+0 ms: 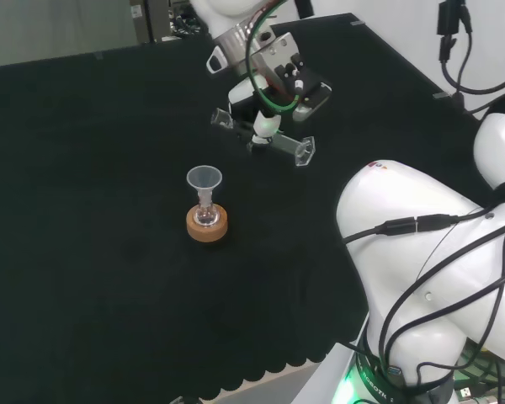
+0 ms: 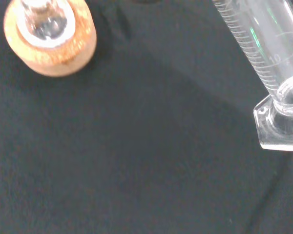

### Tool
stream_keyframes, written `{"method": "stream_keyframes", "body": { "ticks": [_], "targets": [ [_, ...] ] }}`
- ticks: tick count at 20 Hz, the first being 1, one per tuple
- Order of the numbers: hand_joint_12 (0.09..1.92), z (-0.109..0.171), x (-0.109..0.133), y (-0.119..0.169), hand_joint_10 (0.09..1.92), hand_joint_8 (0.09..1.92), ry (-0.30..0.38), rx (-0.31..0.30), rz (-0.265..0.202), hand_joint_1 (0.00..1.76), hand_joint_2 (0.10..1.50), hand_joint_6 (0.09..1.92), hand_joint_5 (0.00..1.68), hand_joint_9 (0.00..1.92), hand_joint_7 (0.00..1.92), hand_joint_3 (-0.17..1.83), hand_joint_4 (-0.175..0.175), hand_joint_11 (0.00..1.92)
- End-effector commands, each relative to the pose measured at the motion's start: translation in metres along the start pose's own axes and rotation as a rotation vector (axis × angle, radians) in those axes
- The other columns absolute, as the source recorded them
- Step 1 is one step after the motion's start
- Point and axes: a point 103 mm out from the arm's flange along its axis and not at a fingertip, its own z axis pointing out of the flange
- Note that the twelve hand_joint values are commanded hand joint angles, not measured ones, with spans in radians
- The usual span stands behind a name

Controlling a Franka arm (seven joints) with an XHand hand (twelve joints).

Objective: Put the graduated cylinder back on the table.

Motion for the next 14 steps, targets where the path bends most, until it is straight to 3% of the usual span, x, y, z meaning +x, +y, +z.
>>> {"method": "stream_keyframes", "body": {
  "ticks": [1, 14],
  "targets": [
    [0.7, -0.001, -0.016, 0.007, 0.09, 0.42, 0.098, -0.18, -0.112, 1.15, 1.12, 1.03, 0.97, 1.41, 1.18, 0.01, -0.165, 1.28],
    [0.7, -0.004, -0.055, 0.046, 0.09, 0.41, 0.225, -0.416, -0.176, 1.15, 1.12, 1.03, 0.97, 1.41, 1.18, 0.01, -0.163, 1.28]
  ]
}}
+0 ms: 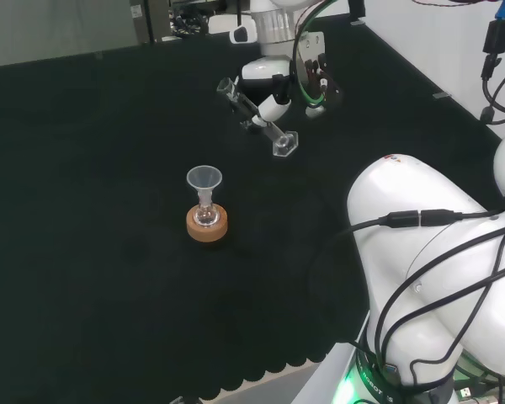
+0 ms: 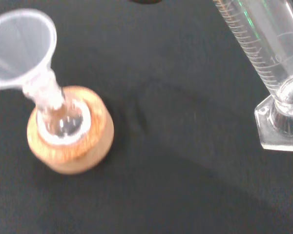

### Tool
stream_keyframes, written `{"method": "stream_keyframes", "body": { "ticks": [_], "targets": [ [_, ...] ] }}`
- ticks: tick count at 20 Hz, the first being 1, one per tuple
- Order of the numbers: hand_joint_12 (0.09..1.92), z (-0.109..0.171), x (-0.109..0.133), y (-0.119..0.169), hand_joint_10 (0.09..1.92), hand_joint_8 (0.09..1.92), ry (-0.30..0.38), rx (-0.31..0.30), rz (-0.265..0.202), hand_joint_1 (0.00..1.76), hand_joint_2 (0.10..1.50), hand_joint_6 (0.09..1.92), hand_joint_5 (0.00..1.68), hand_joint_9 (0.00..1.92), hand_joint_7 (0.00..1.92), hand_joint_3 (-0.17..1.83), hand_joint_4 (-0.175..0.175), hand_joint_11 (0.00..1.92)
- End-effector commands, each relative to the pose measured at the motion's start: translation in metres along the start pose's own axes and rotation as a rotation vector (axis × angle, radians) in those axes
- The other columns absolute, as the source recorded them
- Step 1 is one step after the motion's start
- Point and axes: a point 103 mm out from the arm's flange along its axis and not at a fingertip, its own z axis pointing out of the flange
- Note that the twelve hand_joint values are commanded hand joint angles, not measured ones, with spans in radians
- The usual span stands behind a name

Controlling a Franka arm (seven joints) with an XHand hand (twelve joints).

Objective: Put the graduated cylinder back on the table.

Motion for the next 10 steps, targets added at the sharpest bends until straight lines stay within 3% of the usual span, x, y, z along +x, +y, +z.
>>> {"method": "stream_keyframes", "body": {
  "ticks": [1, 10],
  "targets": [
    [0.7, 0.002, -0.026, 0.022, 0.09, 0.41, 0.062, -0.105, -0.041, 1.15, 1.12, 1.03, 0.97, 1.41, 1.18, 0.01, -0.163, 1.28],
    [0.7, 0.014, -0.059, 0.051, 0.09, 0.4, 0.168, -0.192, -0.06, 1.15, 1.12, 1.03, 0.97, 1.41, 1.19, 0.01, -0.165, 1.28]
  ]
}}
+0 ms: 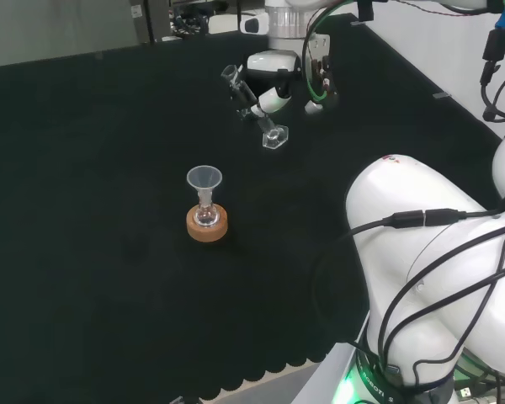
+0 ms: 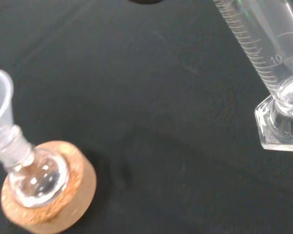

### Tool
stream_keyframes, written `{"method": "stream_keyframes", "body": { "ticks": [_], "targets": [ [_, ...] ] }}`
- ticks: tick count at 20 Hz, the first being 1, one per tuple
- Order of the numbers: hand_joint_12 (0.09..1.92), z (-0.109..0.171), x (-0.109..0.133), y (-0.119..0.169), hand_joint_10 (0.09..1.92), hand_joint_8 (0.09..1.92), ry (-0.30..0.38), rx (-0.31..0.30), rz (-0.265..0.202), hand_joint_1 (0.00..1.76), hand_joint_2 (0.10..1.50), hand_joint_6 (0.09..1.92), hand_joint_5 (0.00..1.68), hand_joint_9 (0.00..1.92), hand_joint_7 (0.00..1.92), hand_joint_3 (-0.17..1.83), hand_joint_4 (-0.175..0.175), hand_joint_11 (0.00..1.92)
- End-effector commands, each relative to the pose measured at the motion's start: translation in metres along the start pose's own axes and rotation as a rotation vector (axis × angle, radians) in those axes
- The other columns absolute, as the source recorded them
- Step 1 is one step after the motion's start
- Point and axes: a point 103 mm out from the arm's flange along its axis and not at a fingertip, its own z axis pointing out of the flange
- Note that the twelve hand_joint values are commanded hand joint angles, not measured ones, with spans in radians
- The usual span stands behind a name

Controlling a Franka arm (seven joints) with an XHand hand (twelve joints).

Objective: Put the graduated cylinder back on the table.

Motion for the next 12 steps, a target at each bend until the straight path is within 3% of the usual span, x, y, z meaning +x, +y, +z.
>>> {"method": "stream_keyframes", "body": {
  "ticks": [1, 12],
  "targets": [
    [0.7, 0.012, -0.024, 0.024, 0.09, 0.4, 0.088, -0.088, -0.025, 1.15, 1.12, 1.03, 0.97, 1.41, 1.19, 0.01, -0.165, 1.28],
    [0.7, 0.031, -0.06, 0.048, 0.09, 0.4, 0.169, -0.163, -0.019, 1.15, 1.12, 1.03, 0.97, 1.41, 1.19, 0.01, -0.168, 1.28]
  ]
}}
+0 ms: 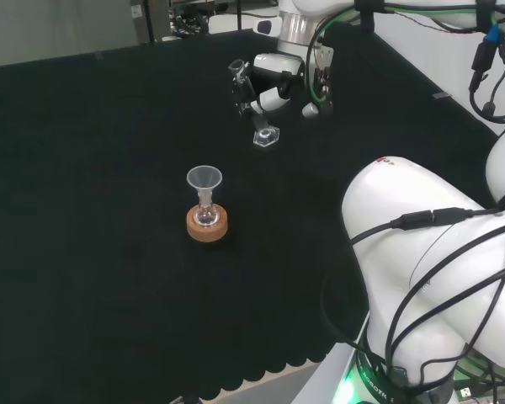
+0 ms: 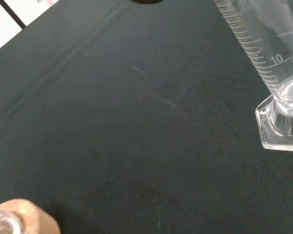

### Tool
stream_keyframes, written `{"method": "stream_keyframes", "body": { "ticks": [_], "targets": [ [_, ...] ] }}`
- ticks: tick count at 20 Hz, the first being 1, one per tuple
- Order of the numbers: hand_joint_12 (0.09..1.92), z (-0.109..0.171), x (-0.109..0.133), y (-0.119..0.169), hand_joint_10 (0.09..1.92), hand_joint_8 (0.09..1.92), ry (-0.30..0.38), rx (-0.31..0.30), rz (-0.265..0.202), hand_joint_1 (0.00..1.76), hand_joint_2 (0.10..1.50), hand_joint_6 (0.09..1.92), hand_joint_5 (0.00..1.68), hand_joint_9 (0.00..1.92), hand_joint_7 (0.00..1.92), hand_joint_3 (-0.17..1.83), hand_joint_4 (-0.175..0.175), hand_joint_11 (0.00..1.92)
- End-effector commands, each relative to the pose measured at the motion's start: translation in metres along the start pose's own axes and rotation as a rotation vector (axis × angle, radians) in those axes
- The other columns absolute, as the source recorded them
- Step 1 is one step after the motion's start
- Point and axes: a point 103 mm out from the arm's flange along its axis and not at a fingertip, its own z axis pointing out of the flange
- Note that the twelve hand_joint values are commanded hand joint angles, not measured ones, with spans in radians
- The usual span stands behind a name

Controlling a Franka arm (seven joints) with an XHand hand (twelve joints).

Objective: Put the graduated cylinder back on the table.

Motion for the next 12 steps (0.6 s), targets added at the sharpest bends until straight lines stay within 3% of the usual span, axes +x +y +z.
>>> {"method": "stream_keyframes", "body": {
  "ticks": [1, 12],
  "targets": [
    [0.7, 0.012, -0.018, 0.014, 0.09, 0.4, 0.048, -0.052, -0.002, 1.15, 1.12, 1.03, 0.97, 1.41, 1.19, 0.01, -0.169, 1.28],
    [0.7, 0.03, -0.037, 0.026, 0.09, 0.38, 0.131, -0.115, 0.015, 1.15, 1.12, 1.02, 0.98, 1.4, 1.18, 0.01, -0.171, 1.28]
  ]
}}
